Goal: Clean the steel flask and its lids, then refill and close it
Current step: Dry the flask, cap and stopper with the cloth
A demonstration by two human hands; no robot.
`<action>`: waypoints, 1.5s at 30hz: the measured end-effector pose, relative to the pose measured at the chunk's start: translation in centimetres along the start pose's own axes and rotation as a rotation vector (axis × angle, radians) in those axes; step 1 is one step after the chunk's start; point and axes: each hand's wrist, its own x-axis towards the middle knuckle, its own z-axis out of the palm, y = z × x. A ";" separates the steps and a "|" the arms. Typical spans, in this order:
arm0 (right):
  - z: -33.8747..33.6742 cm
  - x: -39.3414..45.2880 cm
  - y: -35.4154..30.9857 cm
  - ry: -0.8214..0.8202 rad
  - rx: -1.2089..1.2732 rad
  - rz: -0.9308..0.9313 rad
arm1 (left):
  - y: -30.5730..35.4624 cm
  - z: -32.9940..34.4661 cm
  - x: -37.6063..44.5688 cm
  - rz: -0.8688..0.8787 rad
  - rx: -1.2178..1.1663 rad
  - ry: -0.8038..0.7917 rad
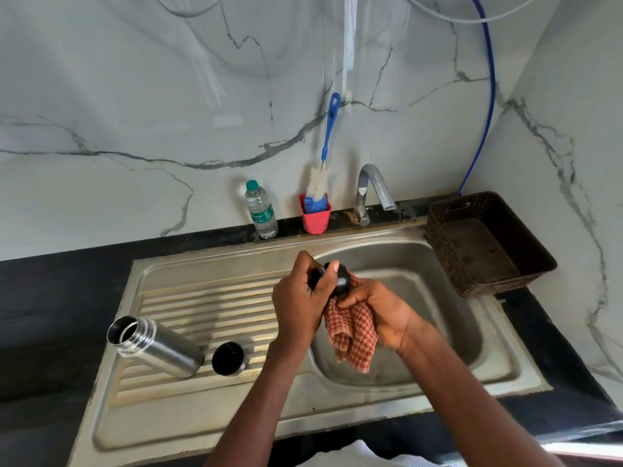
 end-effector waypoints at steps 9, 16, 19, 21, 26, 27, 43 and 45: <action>1.0 -1.8 2.4 -0.021 0.078 0.108 | -2.4 -1.0 1.4 0.193 0.021 -0.088; 1.7 0.0 2.0 0.572 -1.217 -0.712 | -3.3 0.4 0.7 -0.409 -0.355 -0.138; 1.4 1.0 1.7 0.478 -1.706 -0.734 | -2.4 0.5 0.8 -0.471 -0.489 -0.239; 1.7 1.0 0.5 0.404 -1.409 -0.683 | -1.6 -0.2 0.9 -0.520 -0.611 -0.263; 3.0 0.7 -0.2 0.255 -0.883 -0.407 | -0.1 -0.1 0.7 -0.700 -0.750 -0.080; 3.4 0.8 0.8 0.303 -1.007 -0.462 | 0.1 0.2 0.9 -0.777 -0.764 -0.022; 4.7 -0.2 2.3 0.589 -1.383 -0.608 | -0.2 0.6 1.5 -0.646 -0.469 0.021; 4.4 0.1 2.2 0.607 -1.541 -0.603 | -0.3 0.7 2.0 -0.587 -0.429 -0.044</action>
